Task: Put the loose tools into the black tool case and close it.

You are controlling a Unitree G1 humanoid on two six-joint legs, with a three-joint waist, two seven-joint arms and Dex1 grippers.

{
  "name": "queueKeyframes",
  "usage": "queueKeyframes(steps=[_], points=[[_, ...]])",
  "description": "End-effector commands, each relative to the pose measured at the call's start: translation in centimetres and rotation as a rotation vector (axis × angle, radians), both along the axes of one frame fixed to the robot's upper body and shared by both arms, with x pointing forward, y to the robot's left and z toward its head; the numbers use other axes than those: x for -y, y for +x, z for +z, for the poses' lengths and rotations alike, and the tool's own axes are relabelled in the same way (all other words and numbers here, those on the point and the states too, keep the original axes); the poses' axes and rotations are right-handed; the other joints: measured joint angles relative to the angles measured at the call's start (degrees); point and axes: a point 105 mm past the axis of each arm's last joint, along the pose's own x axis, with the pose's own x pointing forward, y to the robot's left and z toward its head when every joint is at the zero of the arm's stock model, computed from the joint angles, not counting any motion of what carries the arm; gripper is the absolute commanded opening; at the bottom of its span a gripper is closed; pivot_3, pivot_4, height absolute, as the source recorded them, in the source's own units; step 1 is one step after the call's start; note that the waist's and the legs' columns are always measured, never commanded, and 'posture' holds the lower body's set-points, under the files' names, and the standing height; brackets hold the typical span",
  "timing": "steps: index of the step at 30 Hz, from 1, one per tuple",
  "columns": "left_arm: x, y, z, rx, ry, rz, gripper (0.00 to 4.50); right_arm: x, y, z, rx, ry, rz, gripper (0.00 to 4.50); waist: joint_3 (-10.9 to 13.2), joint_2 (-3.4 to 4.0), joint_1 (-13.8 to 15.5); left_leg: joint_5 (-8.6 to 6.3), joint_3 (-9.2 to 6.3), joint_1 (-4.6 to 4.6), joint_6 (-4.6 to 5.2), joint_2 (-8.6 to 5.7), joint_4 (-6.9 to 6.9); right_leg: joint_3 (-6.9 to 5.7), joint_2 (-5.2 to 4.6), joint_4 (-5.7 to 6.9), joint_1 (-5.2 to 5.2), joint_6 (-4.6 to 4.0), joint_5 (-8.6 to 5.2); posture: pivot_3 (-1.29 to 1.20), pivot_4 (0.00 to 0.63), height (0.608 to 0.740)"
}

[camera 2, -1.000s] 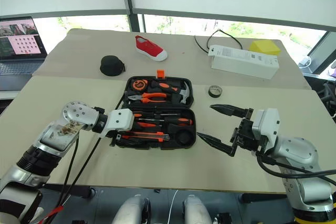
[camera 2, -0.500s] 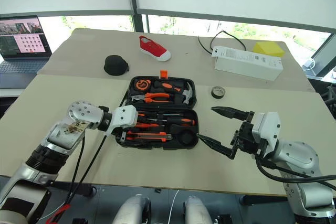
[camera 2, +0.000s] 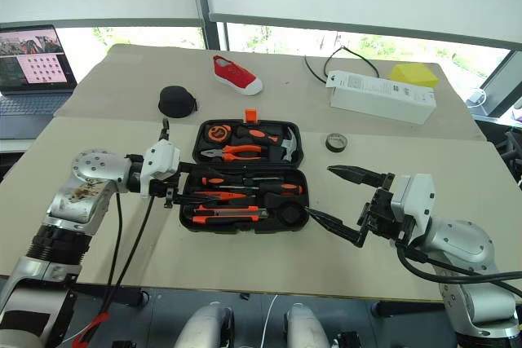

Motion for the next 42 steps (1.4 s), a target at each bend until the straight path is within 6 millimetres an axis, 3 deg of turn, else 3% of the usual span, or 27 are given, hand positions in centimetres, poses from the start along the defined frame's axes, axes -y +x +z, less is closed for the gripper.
queueKeyframes(steps=[1,4,16,23,28,32,37,40,42], points=[[-0.3,-1.3,-0.1,-0.004,-0.011,-0.044,1.04,0.1,0.0,0.6,0.026,0.009,-0.009,4.50,0.00,0.00,-0.01,0.00,0.00,0.00,0.00,0.00,0.00,0.00,0.00,0.00,0.00,0.00,0.00,0.00,0.150,0.740],[-0.7,-2.0,-0.8,-0.024,0.005,-0.031,0.03,0.2,0.1,0.6,0.024,0.013,-0.017,4.50,0.00,0.00,-0.09,0.00,0.00,0.00,0.00,0.02,0.00,0.00,0.00,0.00,-0.01,0.00,0.00,0.00,0.150,0.740],[-0.3,-1.7,-6.4,-0.121,0.114,0.096,0.01,0.0,0.2,0.7,0.018,0.014,-0.004,4.50,-0.04,0.07,0.16,0.00,0.00,0.07,0.00,0.02,0.01,0.00,0.00,0.01,0.06,-0.01,0.01,0.00,0.150,0.740],[0.9,-2.1,-8.2,-0.217,0.135,0.108,0.01,-0.1,0.3,0.9,0.025,0.016,-0.004,4.50,-0.16,0.26,0.07,-0.01,0.03,0.83,-0.01,0.02,-0.08,0.00,-0.01,-0.06,0.79,0.01,-0.03,0.00,0.150,0.740],[1.5,-2.3,-9.3,-0.271,0.149,0.133,0.01,-0.1,0.4,0.9,0.030,0.018,-0.008,4.50,-0.27,0.43,0.26,-0.01,0.04,0.88,-0.01,0.00,-0.07,0.01,-0.03,-0.07,0.85,0.05,-0.05,0.00,0.150,0.740],[1.4,-2.3,-11.2,-0.345,0.193,0.195,0.01,-0.2,0.5,1.0,0.037,0.021,-0.009,4.50,-0.59,0.87,0.25,-0.01,0.05,0.89,-0.01,-0.01,-0.07,0.03,-0.03,-0.09,0.86,0.05,-0.05,0.00,0.150,0.740],[2.4,-2.2,-10.0,-0.277,0.103,0.166,0.01,-0.3,0.6,1.0,0.040,0.024,-0.012,4.50,-0.83,1.17,0.07,-0.01,0.06,0.97,-0.01,-0.01,-0.09,0.08,-0.02,-0.08,0.90,0.29,-0.19,0.00,0.150,0.740],[2.1,-1.5,-7.4,-0.167,-0.030,0.161,0.01,0.1,0.6,0.9,0.035,0.023,-0.028,4.50,-0.82,1.15,-0.19,-0.01,0.06,0.94,-0.01,0.00,-0.10,0.08,-0.02,-0.10,0.87,0.24,-0.17,0.00,0.150,0.740],[1.7,-1.1,-3.3,-0.080,-0.240,0.164,0.51,1.2,0.6,0.6,0.023,0.024,-0.073,4.50,-0.80,1.12,-0.56,-0.02,0.07,0.88,0.00,0.01,-0.15,0.10,-0.02,-0.13,0.81,0.06,-0.07,0.00,0.150,0.740]])
